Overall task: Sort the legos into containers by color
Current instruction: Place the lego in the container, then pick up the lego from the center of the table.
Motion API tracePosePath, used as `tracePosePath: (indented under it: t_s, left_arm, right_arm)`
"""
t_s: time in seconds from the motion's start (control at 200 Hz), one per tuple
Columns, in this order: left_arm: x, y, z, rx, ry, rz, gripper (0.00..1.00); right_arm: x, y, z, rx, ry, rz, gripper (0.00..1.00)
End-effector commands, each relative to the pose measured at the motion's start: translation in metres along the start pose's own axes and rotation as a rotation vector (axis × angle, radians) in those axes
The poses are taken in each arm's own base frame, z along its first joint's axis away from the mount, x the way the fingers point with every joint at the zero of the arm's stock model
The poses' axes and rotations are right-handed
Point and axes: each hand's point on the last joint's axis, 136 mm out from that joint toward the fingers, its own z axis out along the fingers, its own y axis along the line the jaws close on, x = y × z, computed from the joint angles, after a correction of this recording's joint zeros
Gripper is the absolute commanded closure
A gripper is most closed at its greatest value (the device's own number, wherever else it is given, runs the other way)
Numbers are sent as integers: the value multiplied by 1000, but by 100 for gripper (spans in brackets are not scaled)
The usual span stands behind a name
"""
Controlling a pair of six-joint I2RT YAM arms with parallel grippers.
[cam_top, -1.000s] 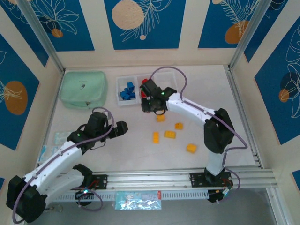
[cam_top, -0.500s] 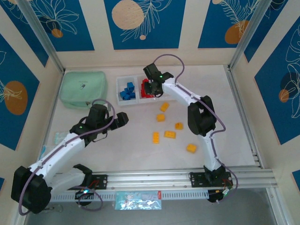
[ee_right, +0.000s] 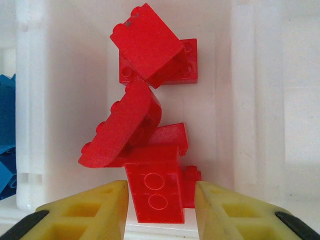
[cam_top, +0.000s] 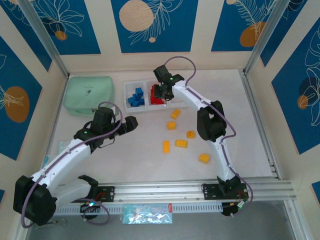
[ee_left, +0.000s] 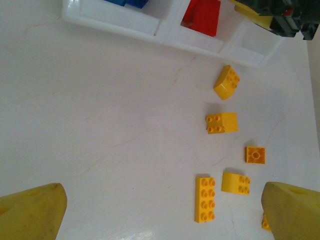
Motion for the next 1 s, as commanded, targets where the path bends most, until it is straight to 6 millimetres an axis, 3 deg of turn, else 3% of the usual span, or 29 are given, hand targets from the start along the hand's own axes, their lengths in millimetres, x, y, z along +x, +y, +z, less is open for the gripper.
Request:
tracePosePath:
  t_s: [0.0, 0.16, 0.37, 0.71, 0.855, 0.995]
  left_arm:
    - [-9, -9, -5, 19, 2, 27, 1]
    - [-5, -14, -1, 51, 27, 18, 1]
    - [6, -24, -3, 83, 63, 37, 1]
    - [38, -38, 8, 96, 105, 85, 1]
    - [50, -40, 15, 98, 112, 91, 1]
    - [55, -39, 21, 93, 91, 82, 1]
  right_arm:
    - [-19, 9, -49, -55, -65, -5, 58]
    - [-5, 4, -82, -71, -84, -21, 54]
    - [43, -12, -104, -76, -10, -50, 48]
    - [129, -37, -102, -10, 86, -116, 40]
    - [155, -43, -94, 22, 112, -163, 29]
    - [166, -50, -83, 52, 133, -165, 19]
